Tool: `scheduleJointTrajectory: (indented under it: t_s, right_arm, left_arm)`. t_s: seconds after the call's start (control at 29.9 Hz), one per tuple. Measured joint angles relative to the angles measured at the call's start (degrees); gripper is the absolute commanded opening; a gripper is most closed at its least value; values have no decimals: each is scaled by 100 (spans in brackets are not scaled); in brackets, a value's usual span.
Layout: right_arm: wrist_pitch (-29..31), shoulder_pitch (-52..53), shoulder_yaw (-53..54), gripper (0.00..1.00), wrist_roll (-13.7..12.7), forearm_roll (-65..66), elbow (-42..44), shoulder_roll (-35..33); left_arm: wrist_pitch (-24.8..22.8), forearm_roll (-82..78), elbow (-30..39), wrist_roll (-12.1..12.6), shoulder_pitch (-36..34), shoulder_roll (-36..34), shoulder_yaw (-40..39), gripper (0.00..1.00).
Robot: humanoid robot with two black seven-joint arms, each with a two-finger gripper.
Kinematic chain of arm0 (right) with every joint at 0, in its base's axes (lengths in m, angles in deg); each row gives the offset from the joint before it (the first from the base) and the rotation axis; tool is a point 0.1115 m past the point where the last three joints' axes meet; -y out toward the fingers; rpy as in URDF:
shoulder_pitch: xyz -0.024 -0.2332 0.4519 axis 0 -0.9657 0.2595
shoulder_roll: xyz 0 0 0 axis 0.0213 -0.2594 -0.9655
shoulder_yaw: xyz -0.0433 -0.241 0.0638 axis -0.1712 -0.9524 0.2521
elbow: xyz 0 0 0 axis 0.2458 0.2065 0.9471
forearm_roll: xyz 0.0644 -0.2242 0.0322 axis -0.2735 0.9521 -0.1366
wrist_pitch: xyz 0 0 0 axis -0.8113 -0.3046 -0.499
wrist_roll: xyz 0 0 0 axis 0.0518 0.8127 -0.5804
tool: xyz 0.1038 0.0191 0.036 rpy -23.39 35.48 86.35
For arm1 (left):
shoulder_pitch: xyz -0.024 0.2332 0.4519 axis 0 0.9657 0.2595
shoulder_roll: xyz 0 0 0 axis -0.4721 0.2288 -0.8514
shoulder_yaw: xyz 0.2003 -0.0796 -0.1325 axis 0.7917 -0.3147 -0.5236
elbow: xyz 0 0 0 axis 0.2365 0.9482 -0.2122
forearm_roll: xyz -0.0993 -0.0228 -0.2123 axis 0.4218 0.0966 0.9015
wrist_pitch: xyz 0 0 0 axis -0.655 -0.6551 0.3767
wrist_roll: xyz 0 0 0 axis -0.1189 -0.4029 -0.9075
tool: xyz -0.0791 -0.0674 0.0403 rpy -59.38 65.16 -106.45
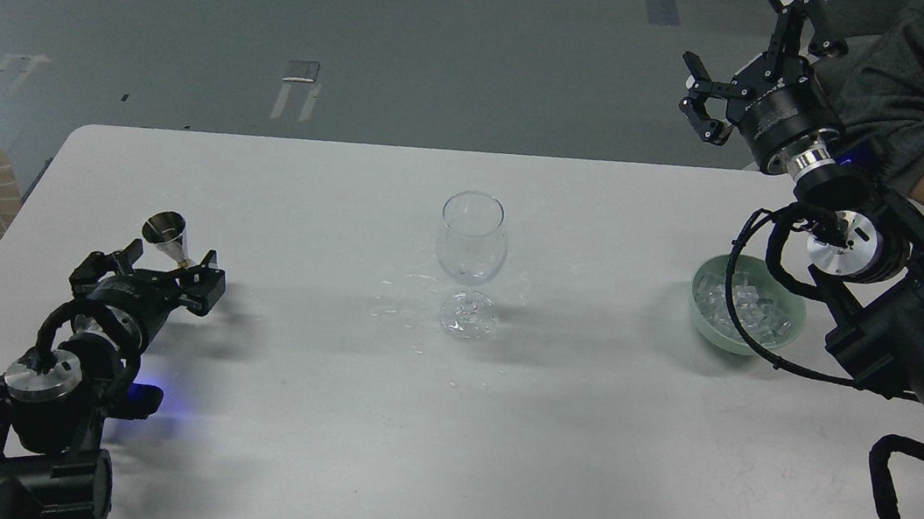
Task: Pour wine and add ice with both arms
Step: 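Lower the left gripper beside the jigger and close on it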
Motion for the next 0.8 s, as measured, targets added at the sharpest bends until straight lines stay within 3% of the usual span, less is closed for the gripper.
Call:
scheduleJointTrajectory:
  t_s: [0.13, 0.17, 0.3, 0.4, 0.54, 0.8]
  right_arm:
    - [0, 0, 0, 100, 0, 25, 7, 0]
    - [0, 0, 0, 100, 0, 36, 7, 0]
    - [0, -24, -3, 100, 0, 53, 7, 0]
    - [0, -33, -2, 100, 0, 55, 2, 0]
    - [0, -35, -2, 100, 0, 55, -1, 0]
    - [0, -35, 0, 100, 0, 52, -1, 0]
  left_arm:
    - [0, 0, -69, -74, -53, 0, 3, 61]
    - [0, 0, -83, -110, -63, 0, 11, 48]
    - [0, -13, -116, -234, -89, 0, 51, 37]
    - [-4, -22, -141, -258, -113, 0, 63, 34]
    - [-18, -23, -145, -263, -117, 0, 58, 9]
    - [-171, -31, -146, -237, -120, 0, 66, 0]
